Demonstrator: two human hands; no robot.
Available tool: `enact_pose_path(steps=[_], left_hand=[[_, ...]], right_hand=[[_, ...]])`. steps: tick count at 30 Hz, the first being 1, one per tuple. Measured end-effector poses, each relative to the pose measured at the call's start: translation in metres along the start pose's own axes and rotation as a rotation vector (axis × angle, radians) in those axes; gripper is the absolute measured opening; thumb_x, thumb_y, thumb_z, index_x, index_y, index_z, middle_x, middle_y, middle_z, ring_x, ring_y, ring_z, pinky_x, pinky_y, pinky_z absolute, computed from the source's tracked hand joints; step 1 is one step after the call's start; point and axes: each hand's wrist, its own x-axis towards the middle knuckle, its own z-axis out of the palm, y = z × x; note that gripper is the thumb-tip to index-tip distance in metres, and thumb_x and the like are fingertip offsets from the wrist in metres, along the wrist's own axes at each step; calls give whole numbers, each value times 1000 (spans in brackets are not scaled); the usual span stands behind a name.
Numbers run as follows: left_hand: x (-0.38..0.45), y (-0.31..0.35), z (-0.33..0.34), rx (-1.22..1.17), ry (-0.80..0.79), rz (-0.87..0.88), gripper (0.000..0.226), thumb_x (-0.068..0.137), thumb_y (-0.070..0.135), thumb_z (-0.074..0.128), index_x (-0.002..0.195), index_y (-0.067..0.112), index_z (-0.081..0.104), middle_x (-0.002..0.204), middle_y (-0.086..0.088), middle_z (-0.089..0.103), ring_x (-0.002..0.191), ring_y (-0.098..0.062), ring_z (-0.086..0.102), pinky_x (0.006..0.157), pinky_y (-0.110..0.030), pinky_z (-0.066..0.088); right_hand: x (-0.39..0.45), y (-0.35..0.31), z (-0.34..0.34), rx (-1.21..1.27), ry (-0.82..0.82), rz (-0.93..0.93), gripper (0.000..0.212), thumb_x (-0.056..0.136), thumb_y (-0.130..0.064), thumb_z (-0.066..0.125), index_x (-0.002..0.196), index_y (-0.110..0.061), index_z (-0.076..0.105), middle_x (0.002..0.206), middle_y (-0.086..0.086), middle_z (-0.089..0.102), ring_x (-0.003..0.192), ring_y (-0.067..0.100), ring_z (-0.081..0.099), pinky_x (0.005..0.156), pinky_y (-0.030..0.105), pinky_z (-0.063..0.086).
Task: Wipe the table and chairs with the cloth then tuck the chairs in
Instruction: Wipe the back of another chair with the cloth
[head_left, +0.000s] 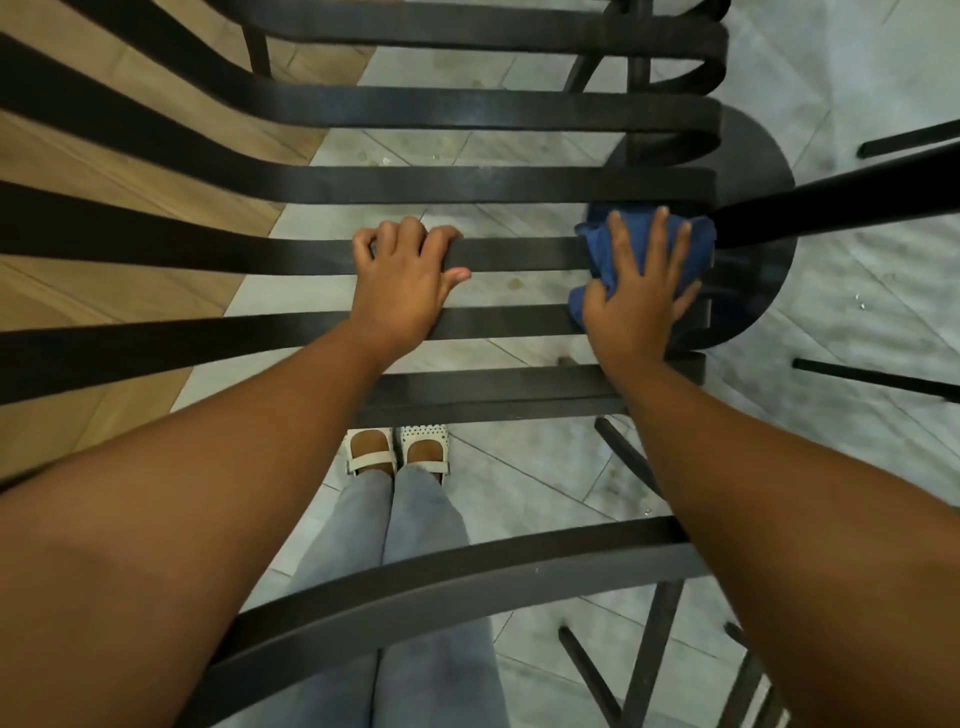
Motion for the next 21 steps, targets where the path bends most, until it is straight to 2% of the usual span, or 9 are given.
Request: enact_pose_path(steps=[2, 4, 7, 9, 11, 13, 17, 19, 21], left_hand=[[1, 2, 0, -5, -4, -10, 47, 96, 47, 36, 135, 20, 43, 123, -13, 47, 114, -32, 39, 100, -42, 20], [1, 4, 1, -3, 0, -25, 47, 97, 47, 36, 135, 20, 42, 124, -13, 46, 115, -32, 38, 101, -42, 19], [1, 7, 0, 8, 5, -35, 46, 97, 45, 37, 135, 19, 42, 123, -14, 45, 115, -33, 38, 100, -42, 19], [2, 8, -2, 10, -19, -47, 44, 97, 41, 39, 134, 16, 41, 125, -15, 44, 116, -33, 36, 100, -42, 18], [2, 8, -2, 13, -45, -49, 42, 97, 34, 42, 133, 13, 40, 126, -16, 42, 116, -33, 36, 100, -43, 18], [1, 6, -2, 6, -38, -28, 43, 95, 31, 45, 133, 12, 40, 125, -17, 42, 115, -33, 36, 99, -42, 19], [-3, -3, -1, -8, -19, 41, 53, 89, 23, 54, 139, 15, 37, 124, -17, 44, 115, -35, 37, 96, -41, 19], [-3, -4, -1, 8, -29, 48, 52, 90, 21, 53, 139, 15, 37, 123, -17, 44, 115, -35, 37, 96, -41, 19], [-1, -3, -2, 3, -27, 46, 46, 96, 29, 47, 139, 16, 37, 124, -17, 44, 115, -36, 36, 98, -42, 19]], right_hand=[[2, -22, 0, 52, -4, 175, 74, 84, -13, 52, 148, -35, 21, 159, 6, -4, 145, 31, -10, 108, 66, -1], [-2, -51, 4, 41, -79, 243, 82, 86, -16, 56, 150, -35, 9, 157, 9, -15, 142, 35, -18, 107, 68, -2], [-23, -89, 10, -26, -225, 83, 92, 88, -21, 61, 150, -31, -5, 154, 14, -24, 138, 42, -24, 107, 70, 1], [-35, -112, 7, -74, -373, -20, 101, 86, -12, 63, 148, -29, -14, 152, 15, -30, 137, 43, -27, 107, 69, 2], [-44, -130, 3, -41, -547, 15, 112, 81, -7, 67, 146, -30, -21, 148, 15, -38, 135, 42, -31, 107, 70, 4], [-55, -133, 5, -32, -670, 40, 119, 79, -11, 71, 143, -31, -27, 143, 14, -45, 132, 41, -36, 105, 71, 4], [-66, -105, 12, -169, -775, -132, 114, 86, -26, 65, 137, -35, -36, 138, 10, -51, 130, 38, -40, 104, 73, 3], [-60, -84, 8, -195, -787, -199, 113, 85, -26, 65, 137, -40, -34, 139, 4, -51, 131, 34, -41, 102, 74, 3], [-49, -59, 0, -238, -783, -225, 115, 84, -21, 66, 137, -42, -33, 139, 2, -51, 131, 33, -41, 103, 73, 3]])
